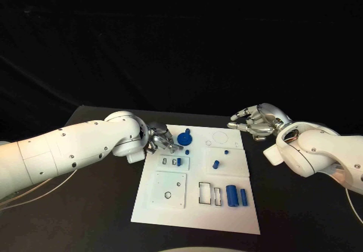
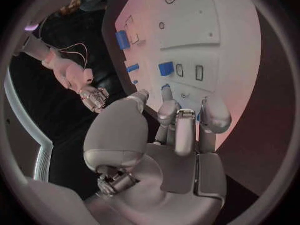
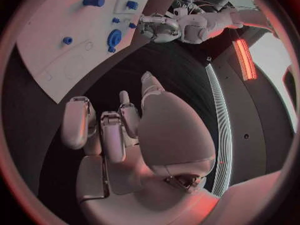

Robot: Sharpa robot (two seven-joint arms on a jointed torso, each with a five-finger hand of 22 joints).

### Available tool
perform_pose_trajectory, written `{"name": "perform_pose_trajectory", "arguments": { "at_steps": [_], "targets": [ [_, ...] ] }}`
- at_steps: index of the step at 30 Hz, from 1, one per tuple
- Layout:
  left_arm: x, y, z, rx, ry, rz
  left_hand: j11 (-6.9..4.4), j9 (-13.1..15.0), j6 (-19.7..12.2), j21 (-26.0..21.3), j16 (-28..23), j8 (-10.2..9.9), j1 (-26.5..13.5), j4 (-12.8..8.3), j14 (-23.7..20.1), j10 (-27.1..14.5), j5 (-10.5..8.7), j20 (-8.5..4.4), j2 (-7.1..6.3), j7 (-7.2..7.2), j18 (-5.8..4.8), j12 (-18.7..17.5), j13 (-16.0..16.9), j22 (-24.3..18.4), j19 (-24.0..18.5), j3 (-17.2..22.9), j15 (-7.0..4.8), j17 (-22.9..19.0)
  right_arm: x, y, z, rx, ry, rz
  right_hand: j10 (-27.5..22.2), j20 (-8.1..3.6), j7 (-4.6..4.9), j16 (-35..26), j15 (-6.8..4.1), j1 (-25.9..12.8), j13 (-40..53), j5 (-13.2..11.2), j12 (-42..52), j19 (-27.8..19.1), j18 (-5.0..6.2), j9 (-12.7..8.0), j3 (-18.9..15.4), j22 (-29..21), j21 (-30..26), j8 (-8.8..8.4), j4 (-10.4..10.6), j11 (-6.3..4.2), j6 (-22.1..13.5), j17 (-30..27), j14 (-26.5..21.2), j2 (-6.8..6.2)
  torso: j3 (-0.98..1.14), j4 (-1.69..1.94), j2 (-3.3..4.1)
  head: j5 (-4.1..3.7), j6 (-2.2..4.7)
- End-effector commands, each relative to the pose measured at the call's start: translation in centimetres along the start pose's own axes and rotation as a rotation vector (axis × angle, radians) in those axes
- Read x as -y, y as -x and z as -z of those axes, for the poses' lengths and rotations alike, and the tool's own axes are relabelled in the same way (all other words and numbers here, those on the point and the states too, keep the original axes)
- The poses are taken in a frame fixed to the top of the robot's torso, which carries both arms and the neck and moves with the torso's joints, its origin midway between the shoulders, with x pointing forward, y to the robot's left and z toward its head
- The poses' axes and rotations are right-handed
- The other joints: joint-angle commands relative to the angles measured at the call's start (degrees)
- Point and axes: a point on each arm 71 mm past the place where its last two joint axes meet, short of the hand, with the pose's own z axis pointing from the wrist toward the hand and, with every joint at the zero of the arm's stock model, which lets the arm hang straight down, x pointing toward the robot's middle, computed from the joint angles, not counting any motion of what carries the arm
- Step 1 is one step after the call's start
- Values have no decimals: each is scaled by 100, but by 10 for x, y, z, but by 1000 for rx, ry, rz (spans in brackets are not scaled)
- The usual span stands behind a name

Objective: Assemble the parts on the task board

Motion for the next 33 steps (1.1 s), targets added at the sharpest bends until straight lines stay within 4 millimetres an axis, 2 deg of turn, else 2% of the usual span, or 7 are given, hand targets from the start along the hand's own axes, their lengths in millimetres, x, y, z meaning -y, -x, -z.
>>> {"name": "perform_pose_trajectory", "arguments": {
  "at_steps": [1,9,16,33],
  "targets": [
    [0,0,-3,-21,80,-107,-9,29,-67,-1,-42,46,-81,-3,376,-64,-18,-6,2,8,-28,-38,-29,-34,-33,-53,-18,817,-1,-1,-1,-17,12,18,-31,9,-8,-11,28,9,-5,18,-32,-32,32,1,-29,33,-26,26,9,0,-37,876,446,44,-8,5,1,8,-16],
    [8,-3,-8,-50,91,-147,9,85,-146,-49,-87,63,-184,-4,339,-157,-44,8,34,27,-7,-94,-112,-143,-119,-120,-1,735,-1,-1,-2,-16,15,39,-37,10,-5,-12,29,5,-9,36,-35,-40,35,-1,-35,23,-41,23,12,2,-50,873,445,42,-19,-5,14,16,-35],
    [12,-6,-12,-73,94,-165,39,133,-232,-87,-116,62,-278,1,311,-264,-77,33,56,58,9,-156,-200,-219,-193,-198,25,688,-1,-1,-3,-18,18,48,-41,10,-3,-17,30,-1,-14,50,-39,-48,39,-3,-41,13,-54,21,16,4,-60,860,442,42,-14,-7,26,17,-54],
    [19,-13,-15,-127,90,-195,43,153,-239,-91,-123,71,-319,-4,304,-274,-91,41,73,60,12,-153,-200,-229,-207,-228,32,676,-1,-3,-6,-21,25,64,-60,12,1,-32,33,-13,-34,114,-54,-68,46,-4,-53,-12,-91,24,19,7,-76,822,432,48,-19,-8,28,-1,-109]
  ]
}}
